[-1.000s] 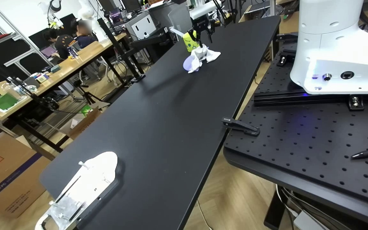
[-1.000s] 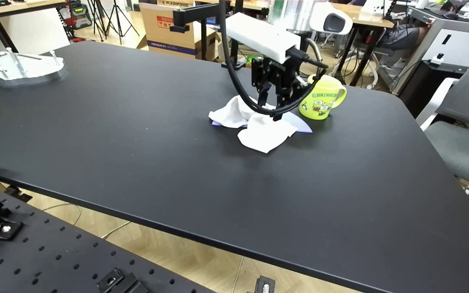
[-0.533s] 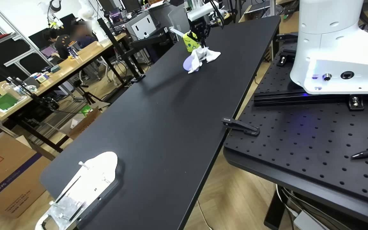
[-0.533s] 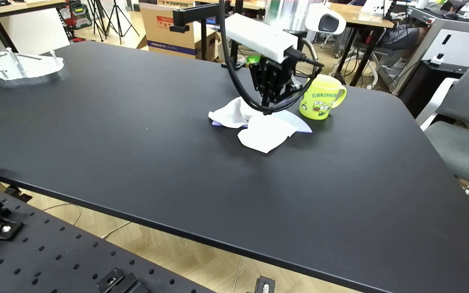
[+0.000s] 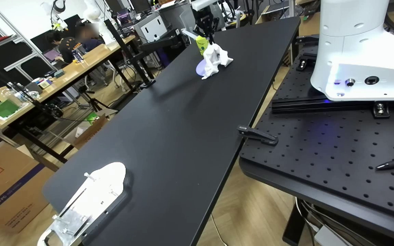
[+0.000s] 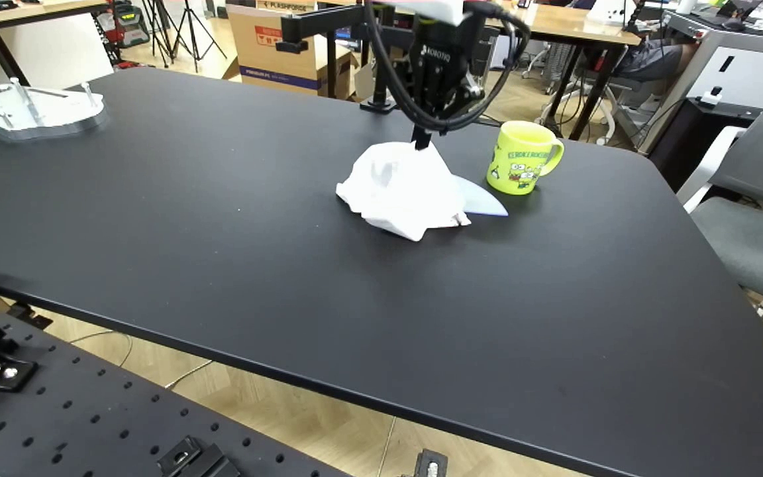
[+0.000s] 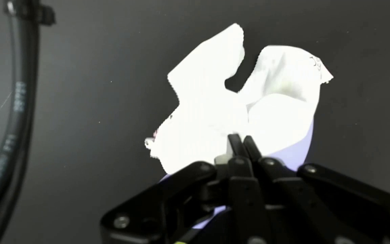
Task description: Take the cloth from the table, hang it on the black stand, drop it from the stand, then pick it up and hang it on the stand
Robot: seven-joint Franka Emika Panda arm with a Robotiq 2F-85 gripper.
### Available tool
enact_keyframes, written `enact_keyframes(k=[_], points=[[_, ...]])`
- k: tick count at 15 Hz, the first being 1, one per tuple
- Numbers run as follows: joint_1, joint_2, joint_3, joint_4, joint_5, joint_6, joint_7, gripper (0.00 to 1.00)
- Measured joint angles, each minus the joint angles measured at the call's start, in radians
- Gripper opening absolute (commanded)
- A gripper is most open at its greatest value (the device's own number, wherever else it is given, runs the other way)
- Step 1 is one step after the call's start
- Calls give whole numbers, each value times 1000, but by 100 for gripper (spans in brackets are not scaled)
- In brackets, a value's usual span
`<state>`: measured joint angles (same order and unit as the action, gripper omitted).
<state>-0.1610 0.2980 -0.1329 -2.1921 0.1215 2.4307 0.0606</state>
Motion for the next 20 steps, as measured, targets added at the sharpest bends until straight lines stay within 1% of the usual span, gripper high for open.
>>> enact_keyframes(k=[3, 6, 8, 11, 14, 17, 20], points=[[39, -81, -3, 61, -77, -173, 64, 1], [84, -152, 9, 166, -138, -357, 137, 1], [109, -184, 28, 256, -149, -474, 170, 1], [138, -192, 61, 396, -152, -616, 207, 1], [163, -166, 90, 524, -152, -709, 231, 1], [185, -123, 110, 633, -154, -768, 249, 1], [209, -78, 122, 720, -158, -825, 259, 1]])
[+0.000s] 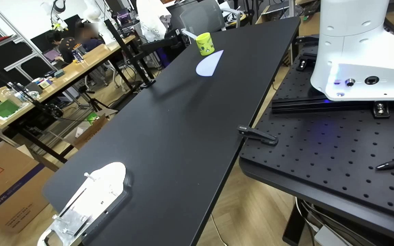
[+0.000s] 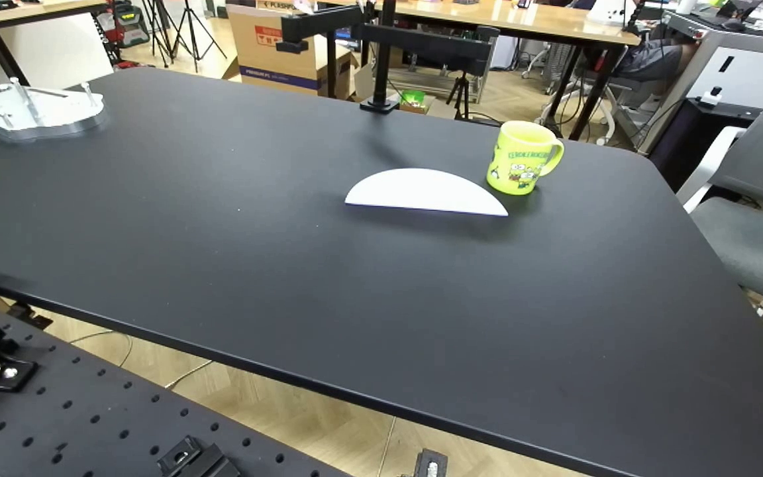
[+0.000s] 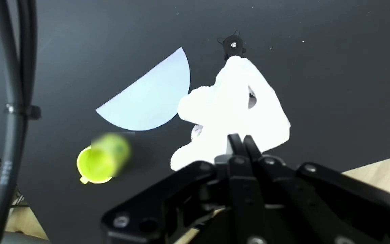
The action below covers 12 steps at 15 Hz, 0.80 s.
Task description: Take the cloth from the table, hang it on the black stand, drop it from the stand, then pick it up and hang it on the stand
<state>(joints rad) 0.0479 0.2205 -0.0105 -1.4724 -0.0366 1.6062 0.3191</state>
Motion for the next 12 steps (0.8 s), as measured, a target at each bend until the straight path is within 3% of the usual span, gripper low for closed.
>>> enact_keyframes(k=[4, 12], points=[[24, 35, 7, 45, 0, -43, 21, 1], [13, 40, -1, 6, 10, -81, 32, 1]])
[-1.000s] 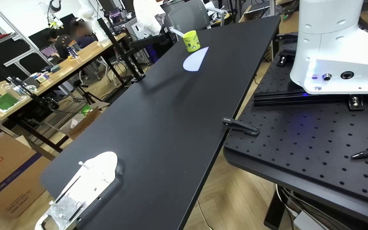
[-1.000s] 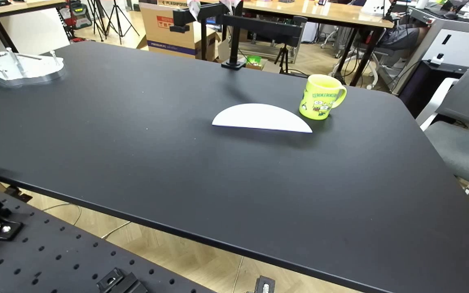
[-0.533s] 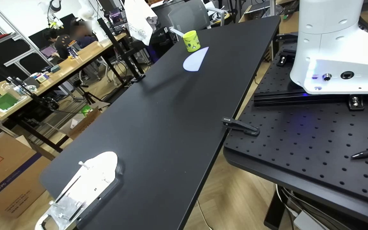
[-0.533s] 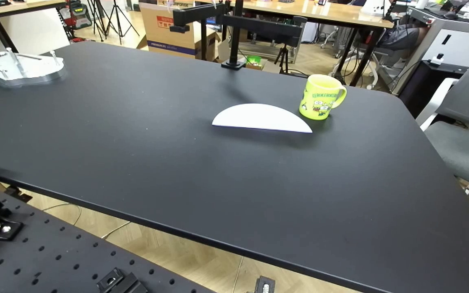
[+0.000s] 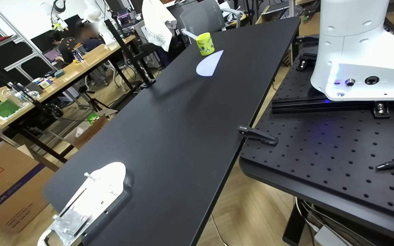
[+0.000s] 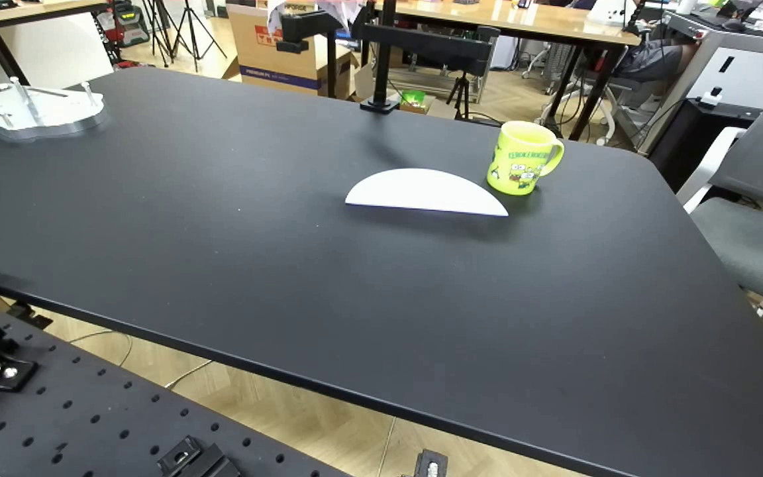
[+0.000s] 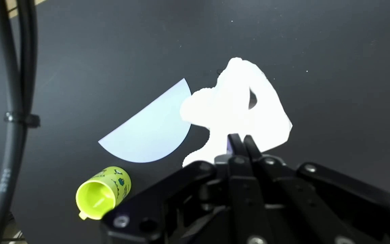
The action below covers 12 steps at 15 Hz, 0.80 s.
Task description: Take the cloth from the table, hang it on the black stand, drop it from the stand, then pick it up and hang it on the stand
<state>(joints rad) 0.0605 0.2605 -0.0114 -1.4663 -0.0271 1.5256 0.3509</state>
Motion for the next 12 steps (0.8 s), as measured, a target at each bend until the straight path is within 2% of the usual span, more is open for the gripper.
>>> enact_keyframes(k=[6, 12], points=[[-20, 1, -14, -119, -8, 44, -15, 1], [-12, 0, -3, -216, -50, 134, -103, 1]])
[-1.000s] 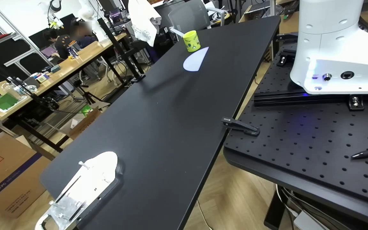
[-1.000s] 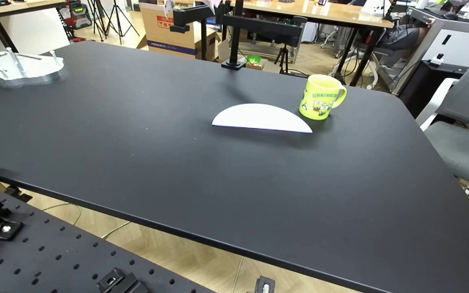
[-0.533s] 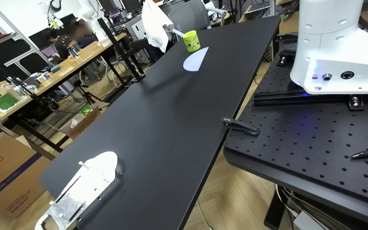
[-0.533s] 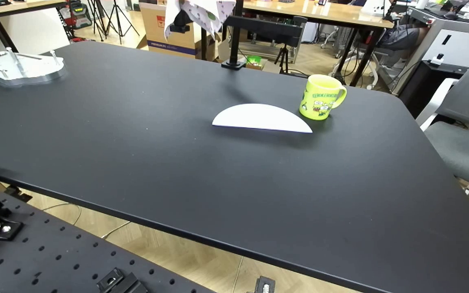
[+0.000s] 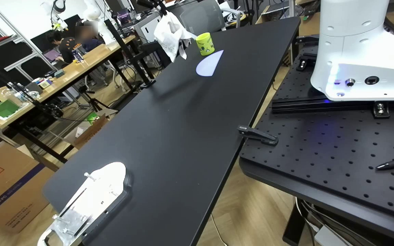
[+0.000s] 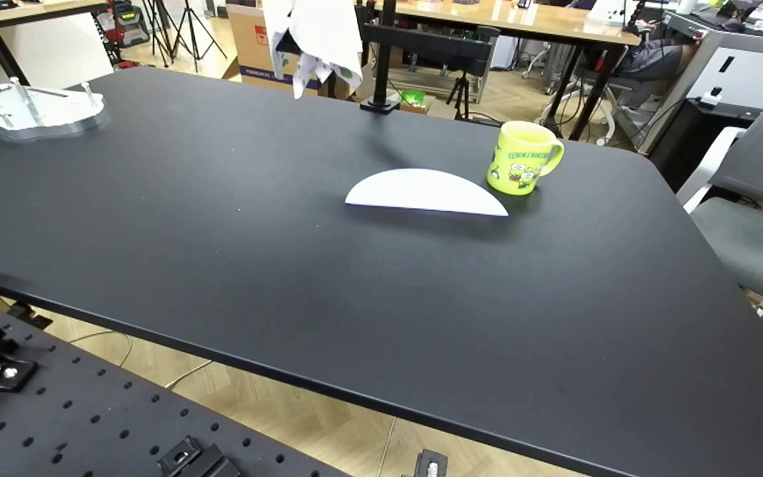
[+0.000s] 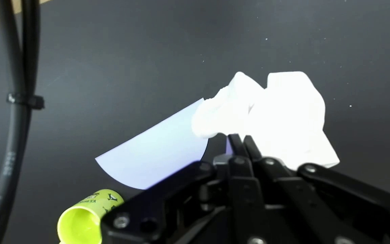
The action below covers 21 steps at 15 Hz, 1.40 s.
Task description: Take the cloth from the table, hang it on the black stand, drop it from the stand, then pick it up and hang it on the stand
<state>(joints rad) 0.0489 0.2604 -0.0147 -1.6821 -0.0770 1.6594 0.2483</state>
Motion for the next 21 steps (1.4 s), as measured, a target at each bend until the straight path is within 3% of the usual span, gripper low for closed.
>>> enact_keyframes(k=[11, 12, 13, 21], points=[[21, -20, 35, -120, -4, 56, -61, 1], [22, -22, 36, -125, -5, 56, -66, 28], [22, -22, 37, -128, -6, 56, -72, 28], [29, -42, 48, -137, -82, 96, -88, 81]])
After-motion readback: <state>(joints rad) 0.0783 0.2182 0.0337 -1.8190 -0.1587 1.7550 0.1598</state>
